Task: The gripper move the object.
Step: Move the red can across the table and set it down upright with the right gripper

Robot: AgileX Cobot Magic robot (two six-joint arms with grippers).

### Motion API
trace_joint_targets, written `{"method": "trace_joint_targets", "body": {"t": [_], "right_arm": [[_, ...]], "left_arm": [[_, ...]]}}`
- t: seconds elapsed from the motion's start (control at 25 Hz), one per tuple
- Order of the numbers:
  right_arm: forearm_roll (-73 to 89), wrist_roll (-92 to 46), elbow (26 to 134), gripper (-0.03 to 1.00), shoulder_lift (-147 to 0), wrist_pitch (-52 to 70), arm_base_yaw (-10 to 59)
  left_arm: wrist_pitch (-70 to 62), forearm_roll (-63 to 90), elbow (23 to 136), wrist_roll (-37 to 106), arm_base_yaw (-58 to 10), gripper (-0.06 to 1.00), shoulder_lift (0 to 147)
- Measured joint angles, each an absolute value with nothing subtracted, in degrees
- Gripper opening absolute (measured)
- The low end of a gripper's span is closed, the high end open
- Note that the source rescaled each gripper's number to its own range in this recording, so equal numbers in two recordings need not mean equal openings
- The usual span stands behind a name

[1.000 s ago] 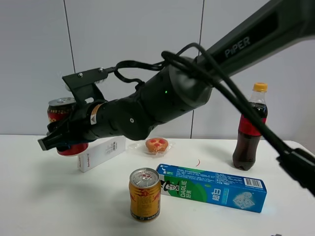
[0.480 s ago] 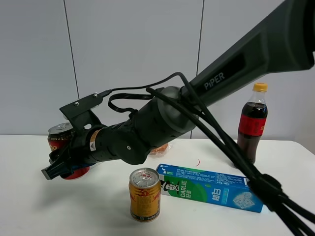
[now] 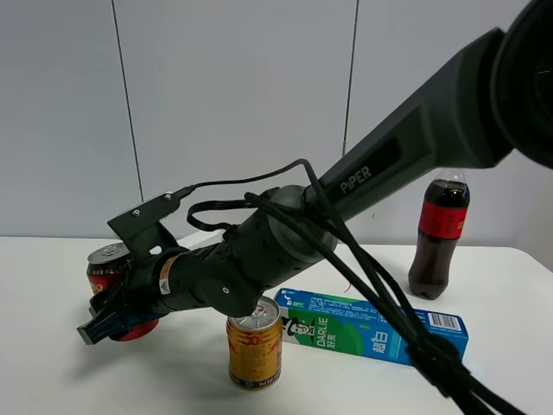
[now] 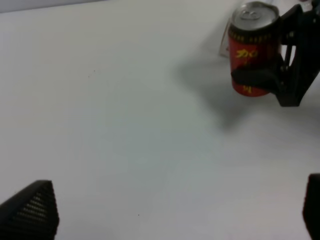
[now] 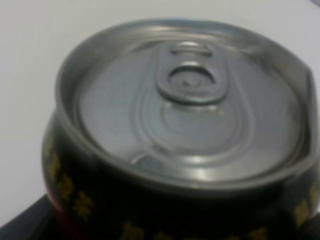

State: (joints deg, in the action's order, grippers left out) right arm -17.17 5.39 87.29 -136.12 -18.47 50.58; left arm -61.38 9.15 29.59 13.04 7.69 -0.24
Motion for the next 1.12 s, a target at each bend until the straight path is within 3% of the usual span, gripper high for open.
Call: {"method": "trace_joint_targets", "body": {"t": [1.04,1.12], "right_arm": [[-17.5,5.4,87.3,0.00,-138.5,-21.7,50.6],[-17.5,6.1,87.3,0.06,-138.5,-21.9,50.6]], "left_arm": [[-61.4,9.3,29.6,13.0,7.7,1.00,-0.2],[-61.4,9.2,29.6,13.0,7.7,1.00,-0.2]]}}
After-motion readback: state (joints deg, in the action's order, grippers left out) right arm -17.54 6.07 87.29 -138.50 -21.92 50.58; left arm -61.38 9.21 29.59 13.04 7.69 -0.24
